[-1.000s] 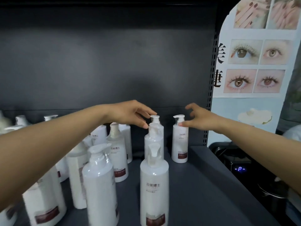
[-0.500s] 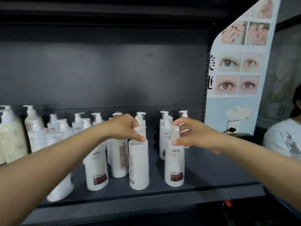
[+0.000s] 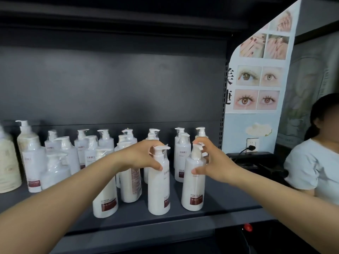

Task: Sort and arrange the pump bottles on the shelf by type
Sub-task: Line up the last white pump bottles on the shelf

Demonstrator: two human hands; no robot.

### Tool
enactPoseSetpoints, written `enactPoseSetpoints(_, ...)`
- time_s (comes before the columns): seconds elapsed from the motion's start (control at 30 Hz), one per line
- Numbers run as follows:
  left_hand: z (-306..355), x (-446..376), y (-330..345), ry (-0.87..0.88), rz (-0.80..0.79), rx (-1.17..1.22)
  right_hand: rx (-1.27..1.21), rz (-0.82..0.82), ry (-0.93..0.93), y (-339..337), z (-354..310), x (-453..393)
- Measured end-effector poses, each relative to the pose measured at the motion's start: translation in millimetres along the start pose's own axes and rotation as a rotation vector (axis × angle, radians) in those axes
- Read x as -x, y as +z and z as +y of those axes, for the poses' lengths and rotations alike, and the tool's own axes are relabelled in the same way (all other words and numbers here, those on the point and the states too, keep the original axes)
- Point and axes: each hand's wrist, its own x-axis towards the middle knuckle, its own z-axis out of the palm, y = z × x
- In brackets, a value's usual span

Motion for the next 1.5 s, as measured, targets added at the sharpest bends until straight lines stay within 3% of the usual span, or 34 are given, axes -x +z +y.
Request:
enactPoseSetpoints(0.1, 0.4, -4.5, 0.5, 0.002, -0.043, -0.023, 0.003, -0.003, 0.003, -6.7, 6.0, -1.3)
enactPoseSetpoints(0.23, 9.2, -11.1, 3.5, -0.009, 0.025, -0.198, 0.030, -0.008, -0.012, -13.3, 14.4, -4.9)
enactPoseSetpoints(0.7, 3.2, -55.0, 8.5, 0.014, -0.048, -0.045, 0.048, 0.152, 0.050, -56.7, 57.9, -68.7)
enactPoseSetpoints(1.07, 0.6, -63.6, 4.3, 0.036, -0.112, 0.000, 0.069, 0.058, 0.057, -38.2, 90.8, -102.9)
enactPoseSetpoints(1.27, -1.7, -56.4, 4.9, 0.025, -0.069, 0.016, 0.112, -0.015, 0.036, -56.2, 76.8, -91.1)
enactPoseSetpoints(1.5, -6.5, -32.3, -13.1, 0.046, 0.083, 0.029, 0.185, 0.036, -0.075, -59.6, 32.7, -57.5)
